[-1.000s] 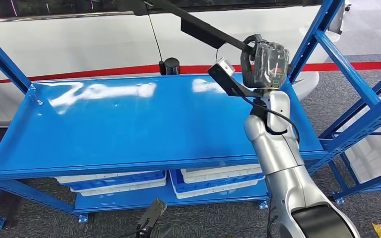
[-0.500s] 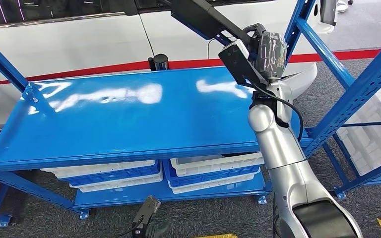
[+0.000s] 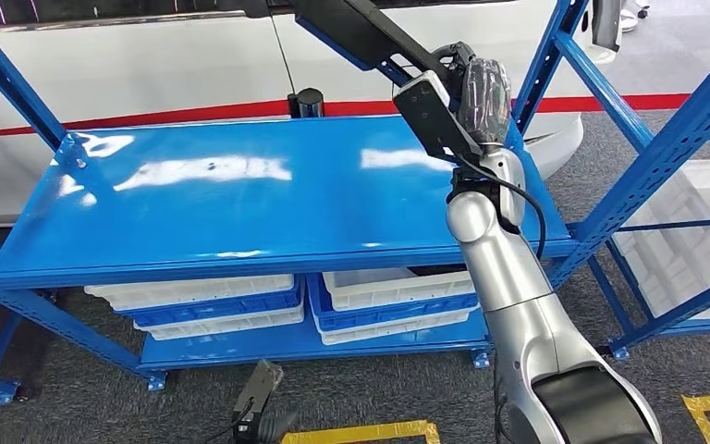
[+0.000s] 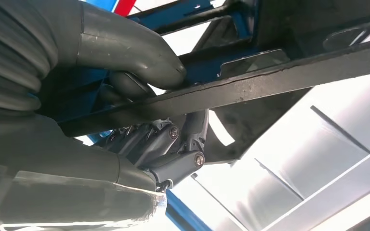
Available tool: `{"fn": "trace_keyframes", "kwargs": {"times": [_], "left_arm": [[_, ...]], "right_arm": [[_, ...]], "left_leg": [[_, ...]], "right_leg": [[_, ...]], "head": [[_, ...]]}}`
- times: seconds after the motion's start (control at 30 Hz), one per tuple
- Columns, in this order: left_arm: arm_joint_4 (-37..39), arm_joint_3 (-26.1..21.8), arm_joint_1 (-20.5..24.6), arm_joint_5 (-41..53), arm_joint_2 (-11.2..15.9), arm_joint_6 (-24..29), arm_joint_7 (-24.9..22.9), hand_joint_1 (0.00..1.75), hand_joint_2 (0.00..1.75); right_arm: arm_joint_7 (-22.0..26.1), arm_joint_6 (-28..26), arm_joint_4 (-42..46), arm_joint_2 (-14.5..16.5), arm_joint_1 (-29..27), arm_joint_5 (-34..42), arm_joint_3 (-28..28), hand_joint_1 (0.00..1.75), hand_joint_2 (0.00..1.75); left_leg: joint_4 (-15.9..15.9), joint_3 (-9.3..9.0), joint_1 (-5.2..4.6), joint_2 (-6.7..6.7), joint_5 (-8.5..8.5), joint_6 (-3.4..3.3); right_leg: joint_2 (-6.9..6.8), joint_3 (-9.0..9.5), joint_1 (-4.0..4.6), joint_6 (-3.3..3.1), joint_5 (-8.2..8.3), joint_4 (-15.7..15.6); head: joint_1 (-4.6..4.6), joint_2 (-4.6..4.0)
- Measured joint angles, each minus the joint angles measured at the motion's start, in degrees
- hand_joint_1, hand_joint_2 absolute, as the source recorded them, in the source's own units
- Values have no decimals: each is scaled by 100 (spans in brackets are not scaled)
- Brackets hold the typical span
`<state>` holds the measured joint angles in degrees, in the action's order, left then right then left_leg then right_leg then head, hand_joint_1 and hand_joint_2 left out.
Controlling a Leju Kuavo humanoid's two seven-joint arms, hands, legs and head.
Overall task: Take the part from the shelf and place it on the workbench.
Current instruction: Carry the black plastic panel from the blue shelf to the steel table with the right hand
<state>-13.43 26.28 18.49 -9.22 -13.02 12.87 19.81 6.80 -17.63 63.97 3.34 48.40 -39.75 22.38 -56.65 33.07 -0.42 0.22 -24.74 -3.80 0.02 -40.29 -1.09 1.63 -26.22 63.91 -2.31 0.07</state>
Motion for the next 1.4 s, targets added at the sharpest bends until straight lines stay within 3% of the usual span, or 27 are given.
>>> {"fn": "trace_keyframes", "kwargs": {"times": [0.07, 0.13, 0.17, 0.2, 0.27, 0.3, 0.4, 0.43, 0.5, 0.57, 0.6, 0.63, 0.67, 0.73, 0.8, 0.83, 0.93, 1.0, 1.07, 1.1, 1.13, 1.17, 1.23, 1.3, 1.33, 1.4], "left_arm": [[-1, -1, -8, -13, 7, 0, 12, 0, 175], [-1, -3, -16, -19, 14, 0, 18, 0, 175], [-1, -5, -18, -19, 16, 0, 18, 0, 175], [-1, -11, -19, -19, 16, 0, 17, 0, 175], [-3, -29, -20, -18, 15, 0, 16, 0, 175], [-5, -42, -23, -19, 15, 2, 16, 0, 175], [-11, -89, -43, -24, 20, 38, 19, 0, 175], [-13, -107, -52, -28, 26, 59, 22, 0, 175], [-14, -133, -71, -43, 46, 96, 29, 0, 175], [-14, -150, -87, -57, 66, 116, 33, 0, 175], [-14, -160, -96, -63, 73, 125, 34, 0, 175], [-14, -171, -106, -68, 79, 134, 34, 0, 175], [-14, -183, -115, -70, 84, 144, 34, 0, 175], [-21, -212, -120, -72, 92, 166, 34, 0, 175], [-40, -235, -115, -72, 92, 184, 40, 0, 175], [-49, -242, -113, -72, 91, 192, 44, 0, 175], [-57, -259, -117, -71, 89, 202, 51, 0, 175], [-63, -269, -116, -63, 80, 199, 52, 0, 175], [-66, -274, -117, -52, 73, 192, 52, 0, 175], [-67, -275, -119, -46, 71, 190, 52, 0, 175], [-67, -276, -121, -42, 71, 187, 50, 0, 175], [-67, -276, -121, -36, 71, 185, 48, 0, 175], [-68, -278, -120, -31, 71, 175, 37, 0, 175], [-78, -281, -114, -29, 71, 161, 22, 0, 175], [-83, -283, -110, -29, 72, 158, 13, 0, 175], [-86, -290, -107, -32, 74, 160, -9, 0, 175]], "right_arm": [[39, -7, -29, -1, 22, 42, 9, 175, 175], [57, -17, -51, -1, -2, 60, 13, 175, 175], [58, -21, -57, -1, -15, 60, 14, 175, 175], [60, -26, -57, 1, -24, 60, 14, 175, 175], [63, -34, -31, 7, -44, 53, 17, 175, 175], [66, -43, -9, 9, -66, 49, 18, 175, 175], [69, -67, 76, 12, -172, 52, 14, 175, 175], [73, -68, 109, 17, -210, 58, 13, 175, 175], [85, -66, 179, 35, -276, 82, 8, 175, 175], [97, -49, 241, 49, -328, 137, -5, 175, 175], [101, -34, 262, 50, -350, 172, -19, 175, 175], [103, -17, 280, 51, -366, 205, -38, 175, 175], [102, -3, 296, 51, -376, 231, -58, 175, 175], [97, 14, 350, 52, -380, 262, -104, 175, 175], [80, 32, 434, 50, -372, 296, -152, 175, 175], [68, 46, 474, 50, -371, 322, -172, 175, 175], [56, 74, 556, 34, -410, 417, -236, 175, 175], [81, 72, 586, -4, -464, 490, -282, 175, 175], [137, 50, 603, -40, -538, 563, -328, 175, 175], [169, 28, 608, -56, -593, 591, -356, 175, 175], [197, 3, 613, -69, -654, 615, -383, 175, 175], [217, -22, 621, -81, -712, 634, -406, 175, 175], [244, -59, 659, -92, -797, 658, -442, 175, 175], [253, -85, 738, -82, -839, 664, -465, 175, 175], [256, -107, 774, -74, -857, 663, -475, 175, 175], [253, -152, 816, -55, -910, 660, -492, 175, 175]], "left_leg": [[6, 139, -4, 3, 114, -25], [-1, 275, -7, 3, 217, -18], [-9, 339, -6, 2, 265, -5], [-25, 397, -4, 0, 306, 13], [-72, 506, -12, -2, 375, 68], [-90, 540, -14, -2, 410, 103], [-82, 597, -3, -17, 526, 218], [-118, 635, 0, -31, 466, 257], [-475, 780, 24, -47, 55, 338], [-1188, 979, 58, -41, -479, 405], [-1507, 1037, 74, -40, -609, 425], [-1684, 1023, 85, -40, -611, 435], [-1673, 913, 94, -40, -509, 434], [-1085, 380, 99, -47, -298, 390], [-336, -170, 70, -64, -345, 311], [-128, -304, 46, -74, -404, 268], [-8, -285, 22, -62, -276, 128], [59, -179, 44, -34, -97, 38], [64, 1, 35, -21, 57, -5], [60, 100, 29, -20, 132, -7], [55, 200, 23, -19, 207, -7], [49, 298, 18, -19, 281, -1], [25, 474, 9, -20, 414, 28], [-12, 607, -15, -18, 526, 83], [-21, 642, -19, -14, 581, 114], [3, 680, -14, -15, 698, 179]], "right_leg": [[1, -211, -1, -18, -421, 743], [0, -183, -9, 63, -513, 1083], [-1, -8, -15, 121, -427, 924], [-3, 261, -20, 169, -314, 573], [0, 818, -5, 165, -244, -231], [5, 960, 11, 132, -257, -472], [14, 941, 30, -9, -200, -591], [8, 906, 14, -69, -144, -604], [-8, 800, -23, -168, -15, -636], [-10, 648, -20, -198, 112, -635], [-10, 566, -18, -196, 176, -632], [-10, 485, -18, -187, 238, -630], [-9, 408, -18, -175, 299, -628], [-3, 281, -18, -138, 415, -626], [-5, 214, -12, -69, 517, -634], [-9, 205, -17, -27, 565, -644], [-11, 173, -36, 77, 641, -677], [-4, 9, -37, 43, 312, -351], [-2, -226, -37, -2, -209, 399], [-2, -295, -37, 18, -364, 773], [-2, -293, -37, 62, -408, 1018], [-3, -195, -37, 119, -352, 1074], [-4, 312, -35, 188, -164, 563], [-3, 926, -9, 129, -237, -282], [1, 1085, 9, 81, -308, -553], [8, 1098, 29, -8, -313, -693]], "head": [[34, 0], [43, 0], [47, 0], [51, 0], [54, 0], [51, 0], [53, 0], [48, 0], [13, 0], [-27, 0], [-34, 0], [-35, 0], [-38, 0], [-42, 0], [-33, 0], [-31, 0], [-35, 0], [-7, 0], [30, 0], [41, 0], [46, 0], [53, 0], [68, 0], [64, 0], [57, 0], [45, 0]]}}
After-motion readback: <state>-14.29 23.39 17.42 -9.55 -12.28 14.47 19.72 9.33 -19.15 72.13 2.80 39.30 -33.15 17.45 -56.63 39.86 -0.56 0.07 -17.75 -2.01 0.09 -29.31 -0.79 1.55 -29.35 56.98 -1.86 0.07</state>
